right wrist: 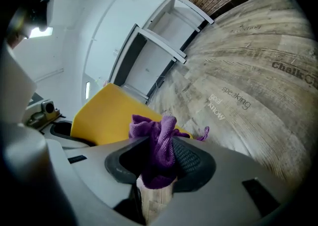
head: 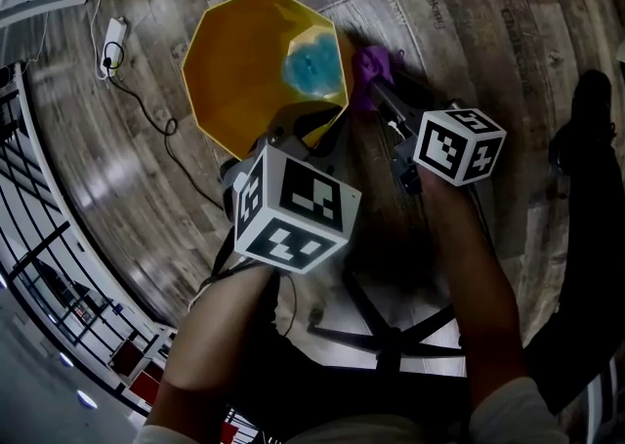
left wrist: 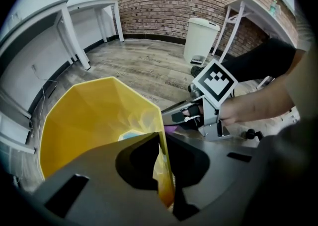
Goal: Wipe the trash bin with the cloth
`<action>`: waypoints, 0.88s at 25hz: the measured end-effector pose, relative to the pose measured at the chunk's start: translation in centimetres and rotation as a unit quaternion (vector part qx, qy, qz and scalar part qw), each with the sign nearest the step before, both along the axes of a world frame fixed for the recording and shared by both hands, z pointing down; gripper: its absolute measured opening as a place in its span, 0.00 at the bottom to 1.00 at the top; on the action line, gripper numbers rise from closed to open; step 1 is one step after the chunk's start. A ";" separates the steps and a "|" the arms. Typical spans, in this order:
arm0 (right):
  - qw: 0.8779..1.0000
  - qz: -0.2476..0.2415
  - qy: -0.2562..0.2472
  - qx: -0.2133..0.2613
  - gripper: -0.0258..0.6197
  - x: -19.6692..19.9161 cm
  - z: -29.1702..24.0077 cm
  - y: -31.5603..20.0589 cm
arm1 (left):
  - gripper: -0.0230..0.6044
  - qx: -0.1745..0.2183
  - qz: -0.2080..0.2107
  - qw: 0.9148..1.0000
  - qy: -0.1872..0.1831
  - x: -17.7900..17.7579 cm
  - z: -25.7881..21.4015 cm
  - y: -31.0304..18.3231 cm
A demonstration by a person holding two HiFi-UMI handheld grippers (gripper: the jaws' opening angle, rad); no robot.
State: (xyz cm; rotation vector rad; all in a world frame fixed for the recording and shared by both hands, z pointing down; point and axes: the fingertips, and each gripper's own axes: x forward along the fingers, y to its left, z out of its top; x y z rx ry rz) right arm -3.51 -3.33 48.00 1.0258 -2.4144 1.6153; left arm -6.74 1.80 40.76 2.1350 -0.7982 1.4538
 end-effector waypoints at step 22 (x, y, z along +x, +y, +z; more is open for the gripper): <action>0.964 -0.090 0.244 -0.060 0.26 -1.2 14.6 -1.7 | 0.07 0.003 0.014 1.000 0.018 -0.3 0.0 0.4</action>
